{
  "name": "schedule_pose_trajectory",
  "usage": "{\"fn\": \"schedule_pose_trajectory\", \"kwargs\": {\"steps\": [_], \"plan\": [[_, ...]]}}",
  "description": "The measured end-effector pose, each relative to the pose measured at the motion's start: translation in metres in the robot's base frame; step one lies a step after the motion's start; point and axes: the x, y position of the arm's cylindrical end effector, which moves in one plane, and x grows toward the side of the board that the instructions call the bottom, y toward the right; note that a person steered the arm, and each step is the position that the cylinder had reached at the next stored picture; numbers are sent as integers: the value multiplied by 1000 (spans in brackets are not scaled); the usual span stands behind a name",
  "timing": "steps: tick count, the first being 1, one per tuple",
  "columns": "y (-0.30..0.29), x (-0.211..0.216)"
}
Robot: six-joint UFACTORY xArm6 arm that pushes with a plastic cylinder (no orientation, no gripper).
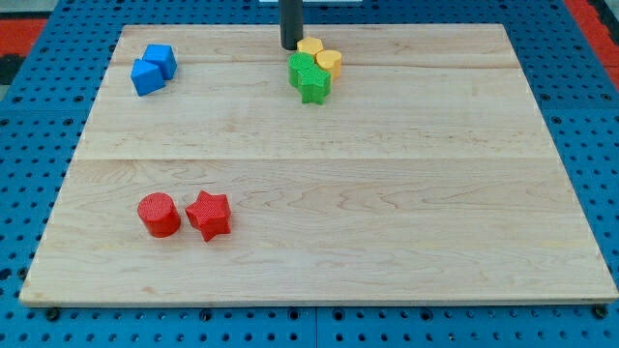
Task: Move the blue cube along with blue triangle to the center left
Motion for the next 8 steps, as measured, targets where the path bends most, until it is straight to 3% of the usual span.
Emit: {"fn": "schedule_pose_trajectory", "kwargs": {"steps": [1, 3, 6, 8], "plan": [[-32, -10], [-163, -34], [-156, -24], [-155, 9]]}}
